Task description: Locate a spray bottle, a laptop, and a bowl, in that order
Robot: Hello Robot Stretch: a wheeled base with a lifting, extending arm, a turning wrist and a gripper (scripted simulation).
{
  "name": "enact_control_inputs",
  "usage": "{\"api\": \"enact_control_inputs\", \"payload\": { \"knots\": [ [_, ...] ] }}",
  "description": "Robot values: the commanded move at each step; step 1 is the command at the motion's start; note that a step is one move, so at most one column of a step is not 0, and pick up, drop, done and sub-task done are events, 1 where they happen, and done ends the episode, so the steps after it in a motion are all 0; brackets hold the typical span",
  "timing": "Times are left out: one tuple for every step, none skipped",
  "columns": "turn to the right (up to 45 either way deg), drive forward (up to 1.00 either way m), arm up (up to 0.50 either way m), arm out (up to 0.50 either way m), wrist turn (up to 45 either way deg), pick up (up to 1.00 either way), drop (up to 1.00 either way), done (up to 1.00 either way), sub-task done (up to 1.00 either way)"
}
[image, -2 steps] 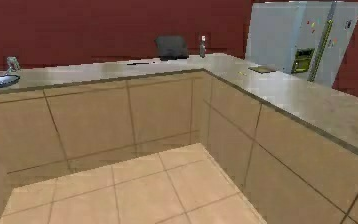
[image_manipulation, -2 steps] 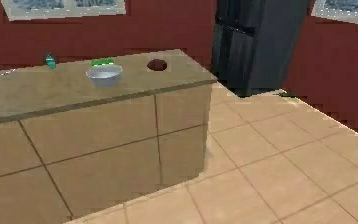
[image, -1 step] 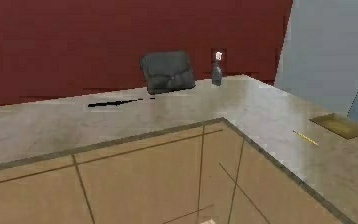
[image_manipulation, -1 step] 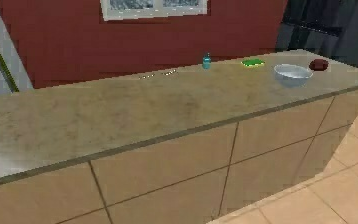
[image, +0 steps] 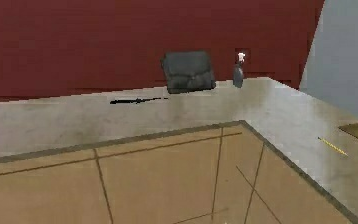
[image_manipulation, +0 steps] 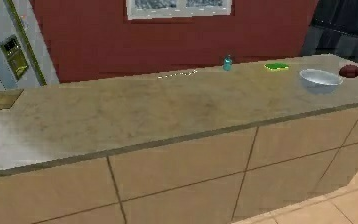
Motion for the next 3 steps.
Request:
{"api": "enact_control_inputs", "payload": {
  "knots": [
    [0.0,0.3,0.0,0.0,0.0,0.0,0.0,0.0,0.0],
    [18.0,0.0,0.0,0.0,0.0,0.0,0.0,0.0,0.0],
    [0.0,0.0,0.0,0.0,0.0,0.0,0.0,0.0,1.0]
  ]
}}
